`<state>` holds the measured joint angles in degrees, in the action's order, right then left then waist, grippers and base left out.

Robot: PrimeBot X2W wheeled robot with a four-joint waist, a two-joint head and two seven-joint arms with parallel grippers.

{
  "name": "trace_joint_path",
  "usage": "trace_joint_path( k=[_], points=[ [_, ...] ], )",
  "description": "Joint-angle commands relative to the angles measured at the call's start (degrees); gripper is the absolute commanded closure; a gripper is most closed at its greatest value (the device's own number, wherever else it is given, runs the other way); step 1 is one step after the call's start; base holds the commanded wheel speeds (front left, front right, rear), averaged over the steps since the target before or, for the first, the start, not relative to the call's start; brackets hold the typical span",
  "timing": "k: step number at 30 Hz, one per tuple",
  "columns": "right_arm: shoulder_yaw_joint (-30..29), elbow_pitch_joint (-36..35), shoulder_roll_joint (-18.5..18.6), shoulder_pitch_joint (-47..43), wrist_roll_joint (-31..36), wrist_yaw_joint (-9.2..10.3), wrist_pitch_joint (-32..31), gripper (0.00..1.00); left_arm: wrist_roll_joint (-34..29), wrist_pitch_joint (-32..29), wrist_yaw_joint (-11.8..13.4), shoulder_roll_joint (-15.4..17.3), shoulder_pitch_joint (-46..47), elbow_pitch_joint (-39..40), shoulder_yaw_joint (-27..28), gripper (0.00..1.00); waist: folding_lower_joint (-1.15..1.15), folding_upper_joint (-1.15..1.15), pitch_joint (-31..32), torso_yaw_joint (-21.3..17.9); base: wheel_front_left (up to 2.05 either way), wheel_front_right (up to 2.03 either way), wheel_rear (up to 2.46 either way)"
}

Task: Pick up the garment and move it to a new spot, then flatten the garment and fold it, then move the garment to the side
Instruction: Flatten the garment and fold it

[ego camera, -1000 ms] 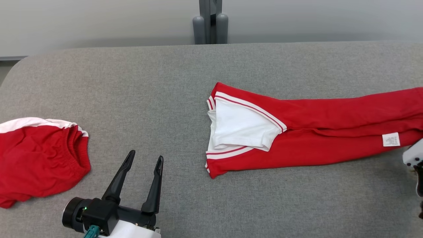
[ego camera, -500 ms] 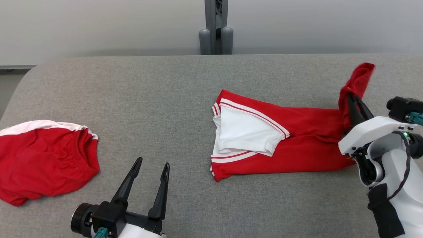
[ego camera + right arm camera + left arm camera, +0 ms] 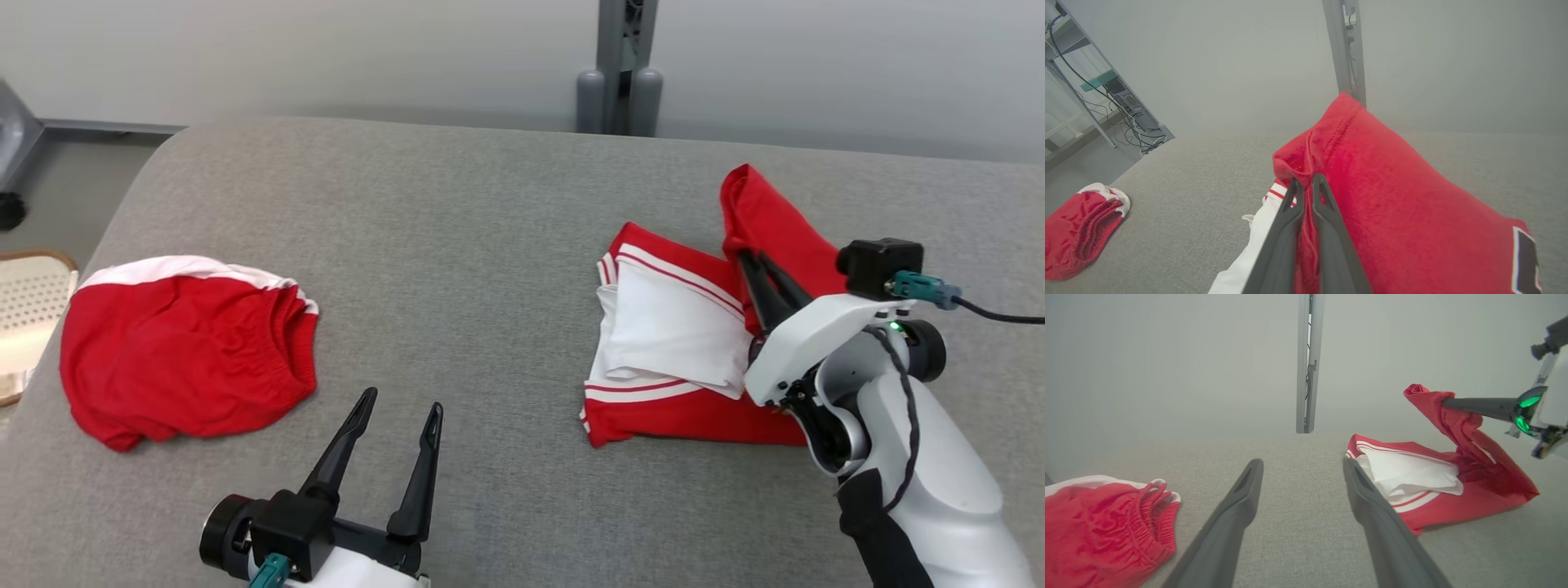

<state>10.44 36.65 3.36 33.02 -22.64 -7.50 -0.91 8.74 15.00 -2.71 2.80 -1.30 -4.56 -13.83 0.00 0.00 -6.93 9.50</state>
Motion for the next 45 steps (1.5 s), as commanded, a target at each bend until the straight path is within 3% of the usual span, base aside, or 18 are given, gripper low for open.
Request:
trace_joint_path(
  k=[1,6,22,23,24,25,35,37,42,45],
  points=[
    [0.7,0.3,0.0,-0.2,0.0,0.02,-0.4,1.0,0.3,0.2,0.2,0.2,1.0,-0.2,0.0,0.0,0.0,0.0,-0.5,1.4,0.0,0.0,0.0],
    [3.6,2.2,-0.3,0.5,0.6,0.02,-0.3,1.0,0.7,0.2,0.4,0.2,1.8,-0.6,-0.5,0.0,0.0,0.0,-1.0,3.8,0.0,0.0,0.0],
    [11.8,13.5,-0.3,4.0,-6.3,0.02,2.8,1.0,1.6,0.2,0.6,0.2,2.9,-1.3,-1.5,0.0,0.0,0.0,-1.9,7.2,0.0,0.0,0.0],
    [12.1,14.0,-0.3,4.1,-7.0,0.01,3.1,0.9,1.6,0.2,0.6,0.2,2.9,-1.3,-1.6,0.0,0.0,0.0,-1.9,7.2,0.0,0.0,0.0],
    [12.5,14.5,-0.3,4.3,-8.0,0.02,3.4,0.52,1.7,0.2,0.7,0.2,2.9,-1.4,-1.6,0.0,0.0,0.0,-1.9,7.3,0.0,0.0,0.0],
    [13.1,14.7,-0.3,4.2,-9.5,0.01,3.5,0.02,1.7,0.2,0.7,0.2,2.9,-1.4,-1.7,0.0,0.0,0.0,-1.9,7.3,0.0,0.0,0.0],
    [17.0,12.7,-0.2,4.2,-20.3,0.01,8.8,0.0,0.5,0.2,0.6,0.2,1.8,-2.0,-0.9,0.0,0.0,0.0,0.0,5.0,0.0,0.0,0.0],
    [16.3,13.0,0.4,4.4,-19.2,0.02,11.1,0.0,0.5,0.2,0.9,0.2,1.4,-1.9,-0.4,0.0,0.0,0.0,0.6,3.9,0.0,0.0,0.0],
    [14.3,12.1,3.8,3.0,-16.0,0.01,15.0,0.0,8.5,0.2,2.4,0.2,0.6,-0.6,0.5,0.0,0.0,0.0,2.1,0.6,0.0,0.0,0.0],
    [12.9,10.3,5.5,1.5,-14.0,0.02,15.9,0.0,10.2,0.2,3.2,0.2,0.6,-0.4,0.4,0.0,0.0,0.0,2.8,-1.6,0.0,0.0,0.0]
  ],
)
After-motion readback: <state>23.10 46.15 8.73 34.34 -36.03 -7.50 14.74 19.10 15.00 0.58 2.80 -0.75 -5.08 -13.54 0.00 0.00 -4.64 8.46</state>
